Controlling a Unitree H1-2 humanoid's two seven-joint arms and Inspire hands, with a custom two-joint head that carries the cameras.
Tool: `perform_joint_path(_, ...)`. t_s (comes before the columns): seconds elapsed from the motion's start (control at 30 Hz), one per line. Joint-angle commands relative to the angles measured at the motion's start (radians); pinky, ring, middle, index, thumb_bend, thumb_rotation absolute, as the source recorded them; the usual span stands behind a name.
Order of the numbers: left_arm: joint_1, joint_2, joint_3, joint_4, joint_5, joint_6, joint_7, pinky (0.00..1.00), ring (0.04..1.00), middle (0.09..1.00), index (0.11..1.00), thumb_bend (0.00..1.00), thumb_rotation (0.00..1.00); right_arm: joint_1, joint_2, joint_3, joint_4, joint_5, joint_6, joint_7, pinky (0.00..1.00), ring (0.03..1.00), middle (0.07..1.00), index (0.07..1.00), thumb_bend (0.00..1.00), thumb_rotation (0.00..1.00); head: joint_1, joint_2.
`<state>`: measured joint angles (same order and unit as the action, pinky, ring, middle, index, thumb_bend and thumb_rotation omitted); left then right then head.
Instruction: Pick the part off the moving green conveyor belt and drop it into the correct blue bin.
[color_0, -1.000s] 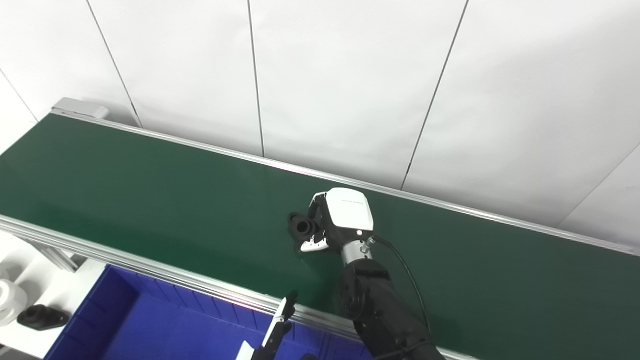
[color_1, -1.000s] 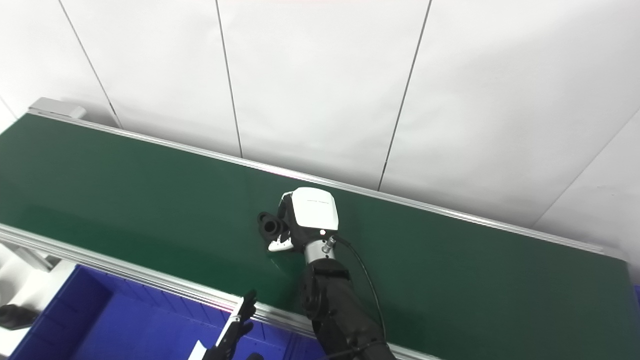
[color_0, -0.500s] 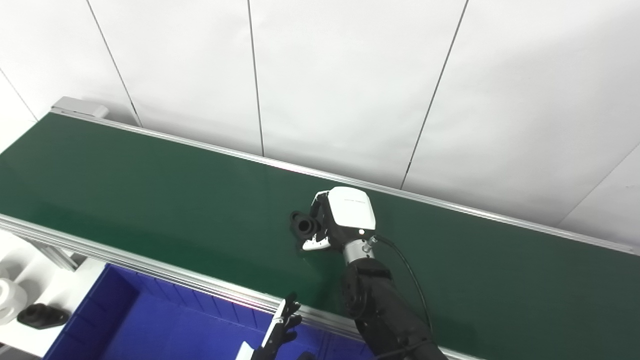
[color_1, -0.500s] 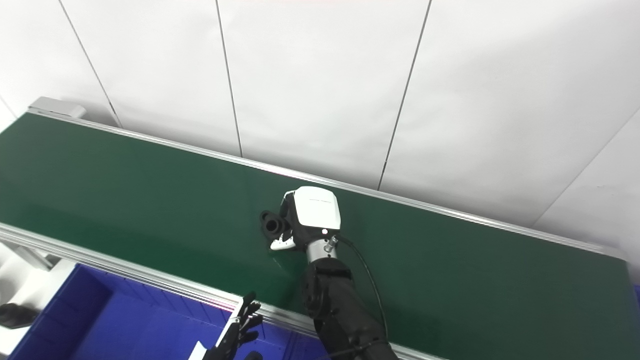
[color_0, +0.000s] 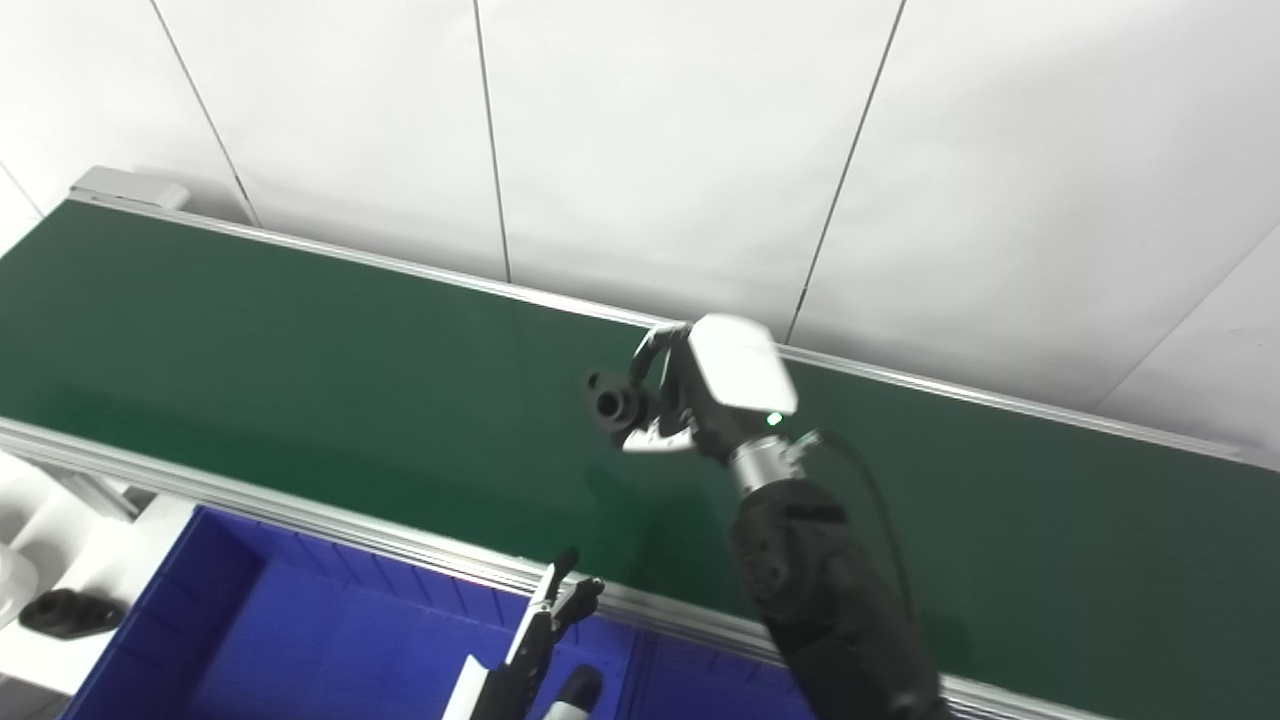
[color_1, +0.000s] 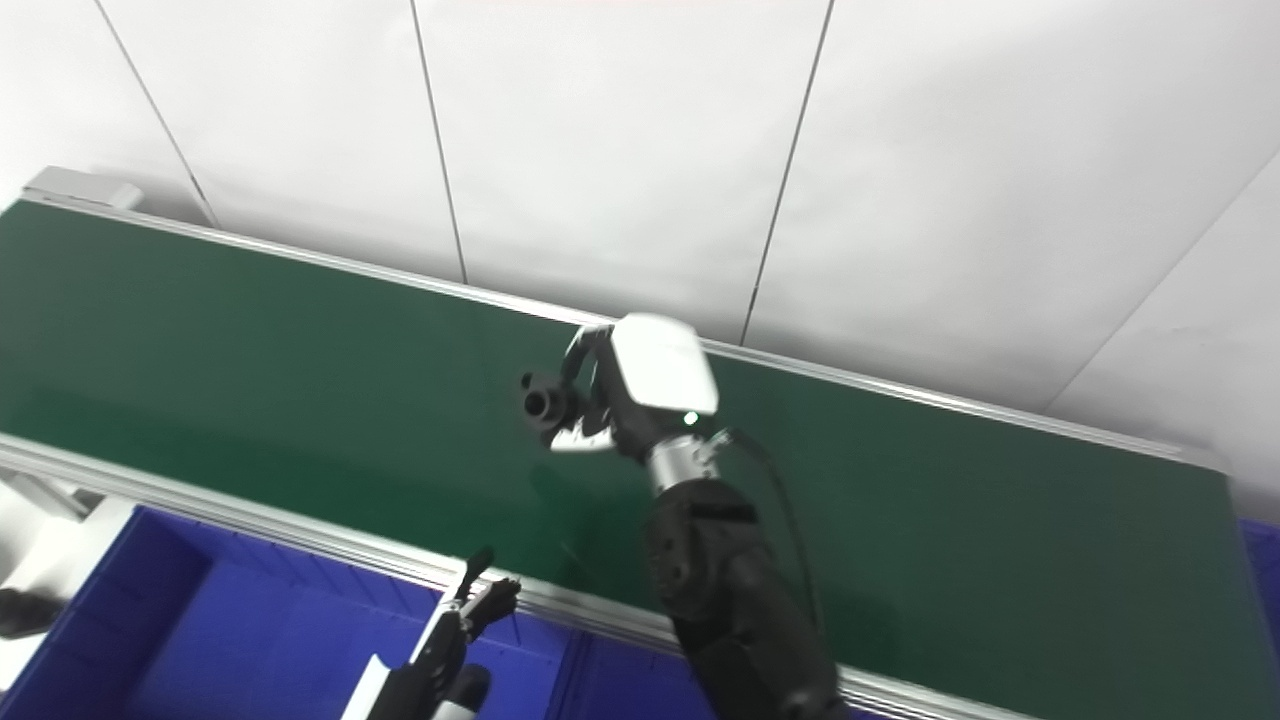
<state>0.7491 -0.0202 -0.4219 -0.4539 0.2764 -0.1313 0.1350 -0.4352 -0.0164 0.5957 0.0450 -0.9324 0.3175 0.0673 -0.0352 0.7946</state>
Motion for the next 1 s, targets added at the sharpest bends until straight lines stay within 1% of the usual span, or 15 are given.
perform_joint_path(0.0, 0.014, -0.091, -0.088, -0.063, -0.030, 0.013, -0.017, 1.00, 0.911, 0.914, 1.000, 0.50, 1.00, -0.011, -0.021, -0.007, -0.096, -0.034, 0.025, 0.057, 0.11, 0.165, 0.252, 0.488, 0.51, 0.12, -0.025, 0.009)
perform_joint_path(0.03, 0.012, -0.084, -0.085, -0.073, -0.037, 0.023, -0.021, 1.00, 0.916, 0.918, 1.000, 0.50, 1.00, -0.005, -0.031, -0.010, -0.125, -0.043, 0.027, 0.077, 0.12, 0.174, 0.264, 0.489, 0.51, 0.12, -0.025, 0.009)
perform_joint_path(0.1, 0.010, -0.068, -0.072, -0.098, -0.055, 0.044, -0.030, 1.00, 0.917, 0.920, 1.000, 0.51, 1.00, 0.010, -0.048, -0.017, -0.185, -0.059, 0.029, 0.110, 0.12, 0.177, 0.269, 0.489, 0.51, 0.12, -0.071, 0.029)
perform_joint_path(0.2, 0.017, -0.055, -0.055, -0.125, -0.074, 0.062, -0.034, 1.00, 0.915, 0.929, 1.000, 0.56, 1.00, 0.058, -0.079, -0.035, -0.293, -0.088, 0.046, 0.171, 0.11, 0.171, 0.265, 0.487, 0.51, 0.12, -0.112, 0.048)
perform_joint_path(0.23, 0.017, -0.048, -0.048, -0.141, -0.078, 0.078, -0.040, 1.00, 0.919, 0.933, 1.000, 0.57, 1.00, 0.076, -0.085, -0.039, -0.326, -0.103, 0.054, 0.196, 0.11, 0.176, 0.268, 0.487, 0.52, 0.12, -0.138, 0.059)
perform_joint_path(0.3, 0.015, -0.036, -0.037, -0.168, -0.089, 0.112, -0.052, 1.00, 0.927, 0.931, 1.000, 0.58, 1.00, 0.117, -0.098, -0.048, -0.391, -0.132, 0.062, 0.247, 0.13, 0.191, 0.282, 0.488, 0.52, 0.13, -0.161, 0.072)
perform_joint_path(0.4, 0.011, -0.019, -0.019, -0.201, -0.117, 0.152, -0.067, 1.00, 0.940, 0.929, 1.000, 0.58, 1.00, 0.208, -0.113, -0.061, -0.499, -0.170, 0.057, 0.301, 0.13, 0.192, 0.285, 0.489, 0.51, 0.12, -0.188, 0.083)
perform_joint_path(0.43, 0.009, -0.012, -0.011, -0.213, -0.126, 0.168, -0.073, 1.00, 0.950, 0.933, 1.000, 0.59, 1.00, 0.239, -0.114, -0.063, -0.530, -0.186, 0.051, 0.314, 0.14, 0.201, 0.295, 0.488, 0.51, 0.12, -0.211, 0.093)
perform_joint_path(0.47, 0.009, -0.008, -0.006, -0.222, -0.132, 0.180, -0.078, 1.00, 0.955, 0.934, 1.000, 0.59, 1.00, 0.258, -0.111, -0.067, -0.550, -0.199, 0.045, 0.325, 0.14, 0.202, 0.295, 0.488, 0.51, 0.12, -0.211, 0.093)
perform_joint_path(0.5, 0.006, 0.000, 0.003, -0.233, -0.135, 0.196, -0.085, 1.00, 0.957, 0.935, 1.000, 0.60, 1.00, 0.300, -0.115, -0.067, -0.591, -0.222, 0.040, 0.346, 0.14, 0.203, 0.295, 0.488, 0.51, 0.12, -0.238, 0.105)
perform_joint_path(0.53, 0.004, 0.004, 0.009, -0.240, -0.137, 0.207, -0.090, 1.00, 0.965, 0.938, 1.000, 0.61, 1.00, 0.329, -0.116, -0.069, -0.619, -0.239, 0.035, 0.363, 0.14, 0.209, 0.308, 0.487, 0.51, 0.12, -0.238, 0.105)
perform_joint_path(0.6, -0.002, 0.018, 0.022, -0.254, -0.149, 0.222, -0.105, 1.00, 0.974, 0.946, 1.000, 0.63, 1.00, 0.409, -0.108, -0.074, -0.693, -0.285, 0.035, 0.412, 0.13, 0.205, 0.310, 0.487, 0.51, 0.12, -0.256, 0.109)
perform_joint_path(0.67, -0.006, 0.030, 0.033, -0.262, -0.162, 0.230, -0.117, 1.00, 0.979, 0.950, 1.000, 0.64, 1.00, 0.479, -0.094, -0.083, -0.749, -0.319, 0.026, 0.439, 0.12, 0.191, 0.295, 0.487, 0.51, 0.12, -0.274, 0.116)
perform_joint_path(0.83, -0.012, 0.039, 0.052, -0.282, -0.186, 0.253, -0.134, 1.00, 0.989, 0.958, 1.000, 0.66, 1.00, 0.669, -0.066, -0.094, -0.879, -0.371, -0.024, 0.474, 0.11, 0.176, 0.273, 0.486, 0.52, 0.12, -0.296, 0.137)
perform_joint_path(0.97, -0.017, 0.040, 0.059, -0.288, -0.177, 0.259, -0.143, 1.00, 0.993, 0.960, 1.000, 0.67, 1.00, 0.792, -0.024, -0.092, -0.920, -0.400, -0.059, 0.480, 0.12, 0.189, 0.295, 0.486, 0.51, 0.12, -0.295, 0.152)
